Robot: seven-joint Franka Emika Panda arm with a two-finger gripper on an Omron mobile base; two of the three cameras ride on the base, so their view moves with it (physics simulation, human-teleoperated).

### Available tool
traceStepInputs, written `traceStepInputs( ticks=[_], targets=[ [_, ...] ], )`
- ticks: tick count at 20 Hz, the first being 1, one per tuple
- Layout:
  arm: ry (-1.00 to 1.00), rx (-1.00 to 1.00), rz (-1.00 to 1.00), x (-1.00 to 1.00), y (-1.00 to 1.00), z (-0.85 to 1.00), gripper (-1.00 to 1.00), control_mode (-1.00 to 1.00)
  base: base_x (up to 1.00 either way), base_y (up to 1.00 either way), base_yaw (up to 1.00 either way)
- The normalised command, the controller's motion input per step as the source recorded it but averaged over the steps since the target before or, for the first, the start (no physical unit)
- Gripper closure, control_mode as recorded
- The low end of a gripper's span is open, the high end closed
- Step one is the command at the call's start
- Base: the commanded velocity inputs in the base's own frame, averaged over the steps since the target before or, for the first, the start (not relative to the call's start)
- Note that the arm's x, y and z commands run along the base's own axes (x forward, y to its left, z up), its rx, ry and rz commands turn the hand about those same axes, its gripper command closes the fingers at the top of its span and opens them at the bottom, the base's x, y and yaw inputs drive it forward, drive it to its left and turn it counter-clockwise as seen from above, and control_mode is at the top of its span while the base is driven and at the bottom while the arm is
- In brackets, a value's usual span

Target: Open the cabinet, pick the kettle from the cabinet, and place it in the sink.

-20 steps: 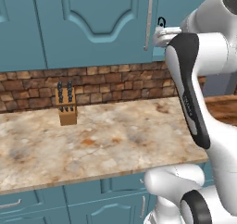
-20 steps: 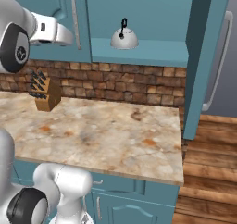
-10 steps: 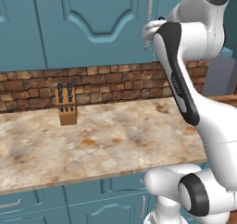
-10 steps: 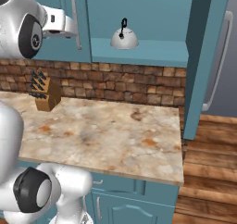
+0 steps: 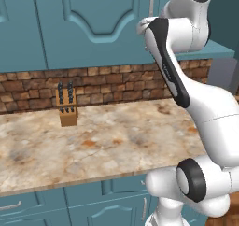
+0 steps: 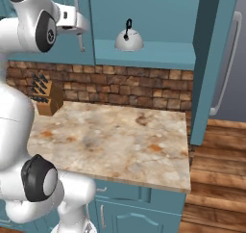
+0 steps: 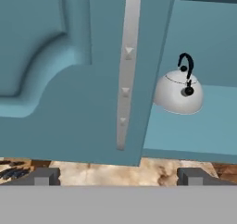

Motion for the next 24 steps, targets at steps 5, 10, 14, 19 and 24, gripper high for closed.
traceStepInputs(
  ticks=[5,10,14,19,24],
  targets=[
    [0.0,0.0,0.0,0.61,0.0,0.0,-1.0,-1.0,0.0,0.0,0.0],
    [0.0,0.0,0.0,0.6,0.0,-0.02,-1.0,-1.0,0.0,0.0,0.0],
    [0.0,0.0,0.0,0.54,0.0,-0.08,-1.0,-1.0,0.0,0.0,0.0],
    [0.0,0.0,0.0,0.54,0.0,-0.08,-1.0,-1.0,0.0,0.0,0.0],
    [0.0,0.0,0.0,0.49,0.07,-0.1,1.0,-1.0,0.0,0.0,0.0]
  ],
)
